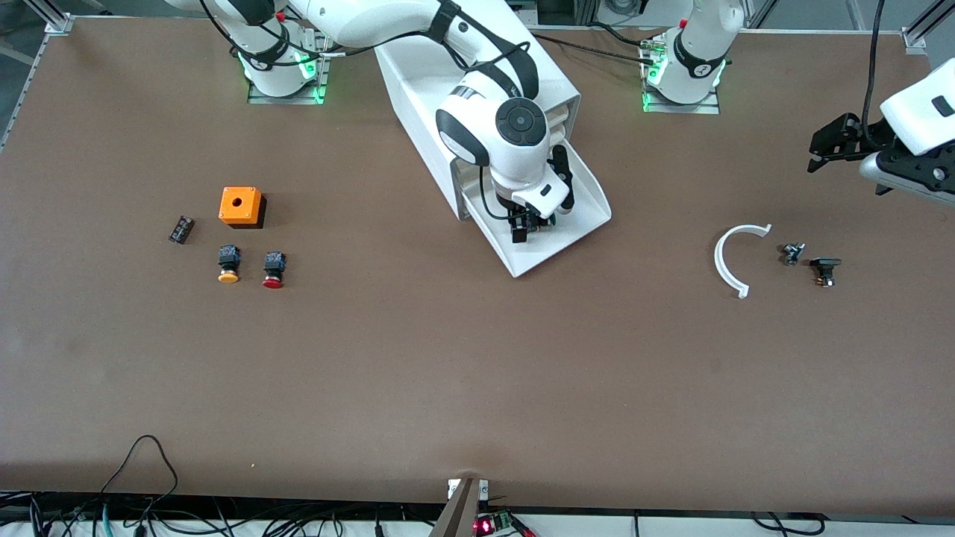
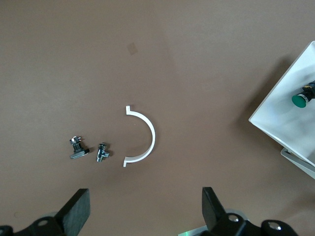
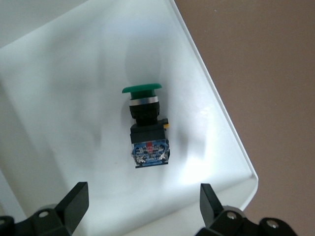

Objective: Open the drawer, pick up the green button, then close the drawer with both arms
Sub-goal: 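Reach the right gripper over the green button while the left gripper withdraws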

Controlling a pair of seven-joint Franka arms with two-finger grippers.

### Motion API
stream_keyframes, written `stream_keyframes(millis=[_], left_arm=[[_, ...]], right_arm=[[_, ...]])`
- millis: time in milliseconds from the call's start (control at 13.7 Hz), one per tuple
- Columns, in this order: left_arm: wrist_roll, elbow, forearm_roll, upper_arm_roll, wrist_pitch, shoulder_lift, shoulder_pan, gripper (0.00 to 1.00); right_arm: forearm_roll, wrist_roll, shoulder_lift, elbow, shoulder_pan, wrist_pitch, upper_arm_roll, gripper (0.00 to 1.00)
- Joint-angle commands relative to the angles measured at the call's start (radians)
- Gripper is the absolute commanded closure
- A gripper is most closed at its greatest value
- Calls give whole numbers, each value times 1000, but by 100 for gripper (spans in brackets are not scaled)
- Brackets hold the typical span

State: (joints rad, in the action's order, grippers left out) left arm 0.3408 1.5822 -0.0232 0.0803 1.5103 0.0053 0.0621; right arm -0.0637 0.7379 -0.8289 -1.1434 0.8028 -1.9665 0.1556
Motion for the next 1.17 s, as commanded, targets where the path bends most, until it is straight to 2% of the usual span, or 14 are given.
stream_keyframes(millis=[0,219,511,1023,1096], left_arm=[[-38,-34,-9,-7,-4,18,-1,0],[-152,-36,-9,-8,-4,16,-1,0],[-157,-45,-7,-7,-5,18,10,0],[-194,-63,-9,9,-7,19,-2,0],[-195,-65,-8,10,-7,19,-2,0]], right_arm=[[-18,-31,-33,37,12,-3,4,0],[-18,-35,-56,37,19,-40,4,0],[-56,-51,-70,37,35,-38,6,0],[-61,-64,-95,39,49,-80,6,0],[-62,-63,-96,39,49,-80,6,4]])
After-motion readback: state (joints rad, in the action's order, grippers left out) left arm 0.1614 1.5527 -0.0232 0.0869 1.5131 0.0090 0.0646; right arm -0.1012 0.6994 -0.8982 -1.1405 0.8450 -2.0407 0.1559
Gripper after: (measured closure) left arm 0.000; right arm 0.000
